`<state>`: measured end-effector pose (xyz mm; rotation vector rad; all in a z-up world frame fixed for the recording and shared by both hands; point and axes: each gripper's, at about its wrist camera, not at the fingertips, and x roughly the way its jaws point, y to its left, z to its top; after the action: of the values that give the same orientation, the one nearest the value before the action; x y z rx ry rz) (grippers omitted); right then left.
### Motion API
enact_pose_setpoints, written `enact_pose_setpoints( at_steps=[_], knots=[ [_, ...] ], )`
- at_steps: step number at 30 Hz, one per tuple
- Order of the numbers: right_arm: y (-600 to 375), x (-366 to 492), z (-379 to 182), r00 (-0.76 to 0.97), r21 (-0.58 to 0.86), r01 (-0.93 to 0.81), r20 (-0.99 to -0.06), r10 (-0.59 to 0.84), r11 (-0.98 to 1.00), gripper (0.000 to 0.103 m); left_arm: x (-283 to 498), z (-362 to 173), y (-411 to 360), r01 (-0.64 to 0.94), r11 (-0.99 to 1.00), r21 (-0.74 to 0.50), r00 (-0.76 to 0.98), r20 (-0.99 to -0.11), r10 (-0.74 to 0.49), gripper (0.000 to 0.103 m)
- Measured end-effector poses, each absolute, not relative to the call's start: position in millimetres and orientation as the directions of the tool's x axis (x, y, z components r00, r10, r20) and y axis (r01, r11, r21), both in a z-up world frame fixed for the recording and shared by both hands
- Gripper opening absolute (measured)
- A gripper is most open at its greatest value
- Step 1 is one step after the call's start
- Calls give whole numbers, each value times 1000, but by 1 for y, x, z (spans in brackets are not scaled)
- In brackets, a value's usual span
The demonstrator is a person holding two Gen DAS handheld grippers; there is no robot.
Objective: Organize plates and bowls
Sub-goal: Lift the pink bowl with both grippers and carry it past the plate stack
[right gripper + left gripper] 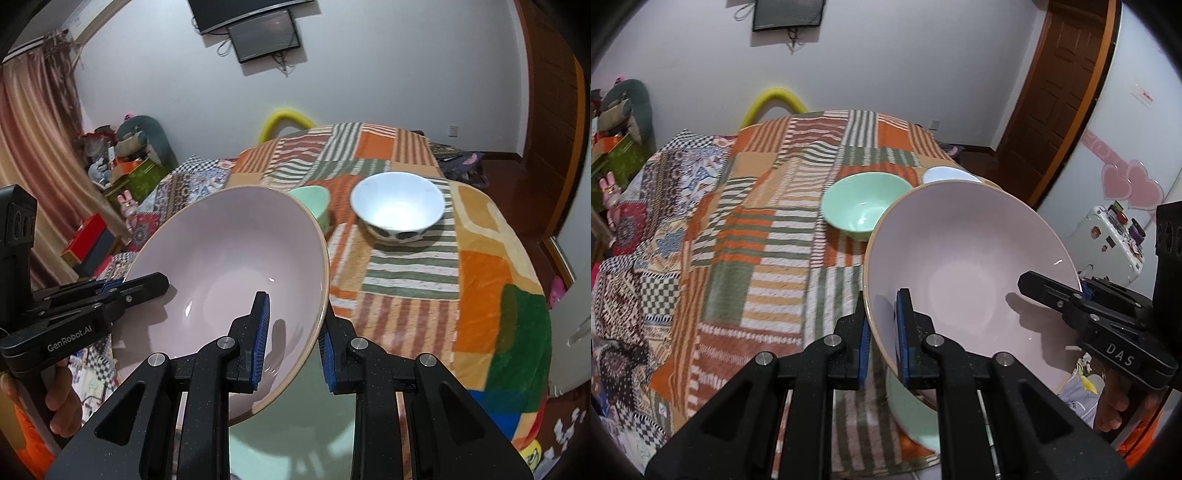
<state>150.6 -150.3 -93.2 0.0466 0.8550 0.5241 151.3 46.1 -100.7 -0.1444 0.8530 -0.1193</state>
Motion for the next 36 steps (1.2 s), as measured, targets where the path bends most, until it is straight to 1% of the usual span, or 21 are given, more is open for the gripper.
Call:
enact_pose_setpoints(
  at_steps=[7, 15, 27, 36],
  knots=[
    [-122, 137, -96, 507, 240, -474, -713, 485, 847, 23, 126, -103, 75, -14, 984, -179, 659, -741, -126, 11],
    [-93, 125, -106, 459, 245, -516, -730, 506, 821, 23, 107, -117, 102, -83, 980, -180, 642, -762, -86, 11],
    [-56, 117, -140, 353, 256, -555, -789, 502, 792, 23, 97, -158, 134, -178, 967, -182, 573, -818, -48, 11],
    [-36, 117, -161, 295, 247, -573, -827, 478, 781, 23, 98, -187, 153, -224, 953, -202, 525, -849, -57, 11]
  ],
)
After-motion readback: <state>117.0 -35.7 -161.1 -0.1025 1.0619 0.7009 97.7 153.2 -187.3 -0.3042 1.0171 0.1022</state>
